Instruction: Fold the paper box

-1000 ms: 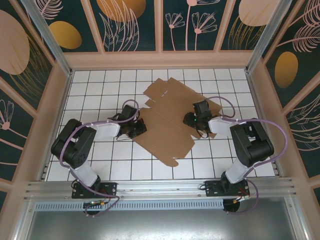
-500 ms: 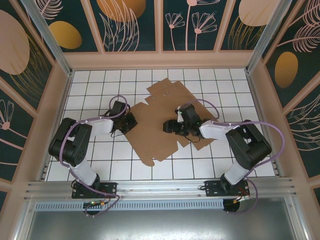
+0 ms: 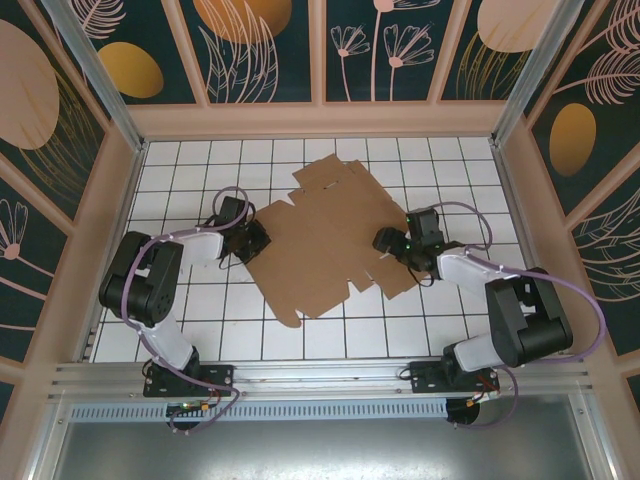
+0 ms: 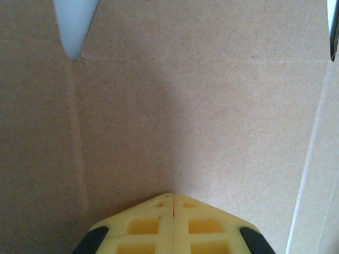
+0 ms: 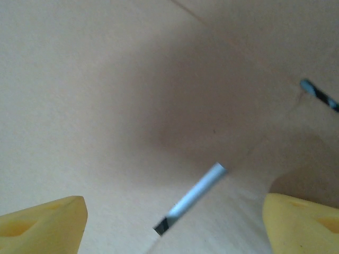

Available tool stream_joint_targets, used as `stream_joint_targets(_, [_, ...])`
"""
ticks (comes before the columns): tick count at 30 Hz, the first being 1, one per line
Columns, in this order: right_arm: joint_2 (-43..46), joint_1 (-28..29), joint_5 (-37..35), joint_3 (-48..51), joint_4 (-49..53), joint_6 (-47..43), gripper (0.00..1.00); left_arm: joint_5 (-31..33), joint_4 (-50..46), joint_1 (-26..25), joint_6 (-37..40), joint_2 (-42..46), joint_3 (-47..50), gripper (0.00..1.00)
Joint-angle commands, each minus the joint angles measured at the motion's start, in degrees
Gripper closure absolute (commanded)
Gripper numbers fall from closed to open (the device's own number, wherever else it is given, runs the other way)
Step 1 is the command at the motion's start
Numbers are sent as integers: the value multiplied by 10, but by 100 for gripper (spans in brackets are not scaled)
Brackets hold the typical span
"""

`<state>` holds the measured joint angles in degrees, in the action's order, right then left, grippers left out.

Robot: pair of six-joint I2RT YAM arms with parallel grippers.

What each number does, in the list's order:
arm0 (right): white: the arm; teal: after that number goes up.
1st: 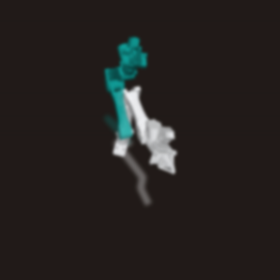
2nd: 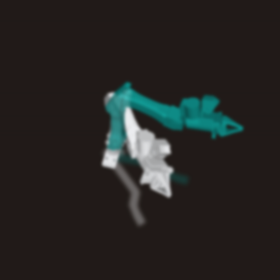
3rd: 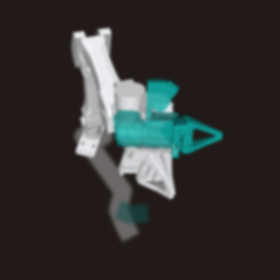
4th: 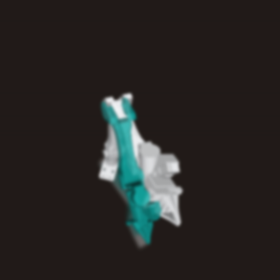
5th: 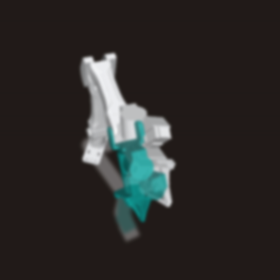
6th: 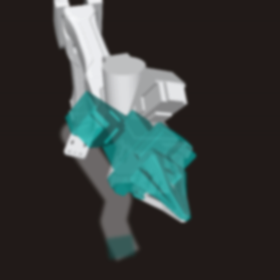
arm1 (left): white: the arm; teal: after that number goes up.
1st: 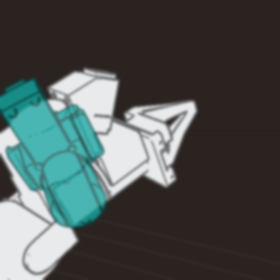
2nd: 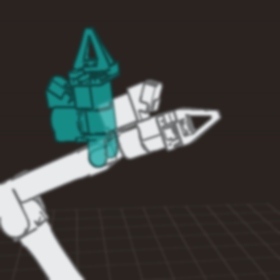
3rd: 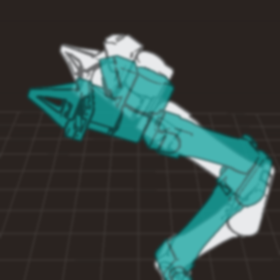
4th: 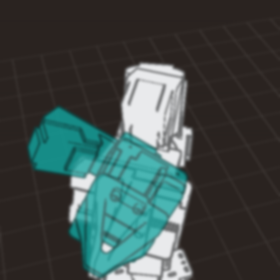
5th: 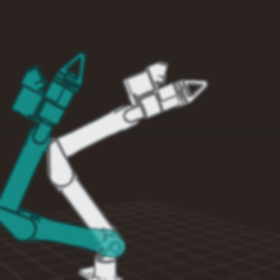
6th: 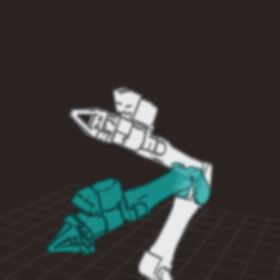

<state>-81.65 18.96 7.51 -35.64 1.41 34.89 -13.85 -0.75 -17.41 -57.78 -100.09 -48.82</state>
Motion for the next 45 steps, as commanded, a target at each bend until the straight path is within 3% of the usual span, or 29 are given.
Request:
stream_joint_targets(1, [-12,27,26,19,-4,15,15,1,-39,13,25,-24,-45,100])
stream_joint_targets(5, [-52,92,91,11,-45,14,16,-100,-20,14,53,-50,-93,96])
stream_joint_targets(9, [-101,143,176,-17,-110,34,16,-100,-43,1,86,-2,-107,87])
stream_joint_targets(12, [-102,150,226,-11,-197,71,15,-104,-82,-18,114,16,-106,85])
stream_joint_targets(15, [-46,149,206,8,-223,73,13,-100,-85,-37,131,59,-63,86])
stream_joint_targets(19, [33,127,146,12,-124,-18,15,-91,-72,-40,131,101,24,92])
stream_joint_targets(22, [55,55,117,21,-55,-42,16,-71,-66,-40,130,129,67,99])
stream_joint_targets(26, [51,-4,167,55,-62,-39,15,-56,-54,-40,131,144,93,100])
stream_joint_targets(31, [-10,14,256,45,-65,-42,15,-77,-25,-40,127,109,103,100])
stream_joint_targets(39, [-34,77,275,43,-62,-42,16,-88,-38,-41,135,78,56,100])
stream_joint_targets(45, [-17,52,340,80,-130,9,22,-88,-60,-40,153,41,14,100])
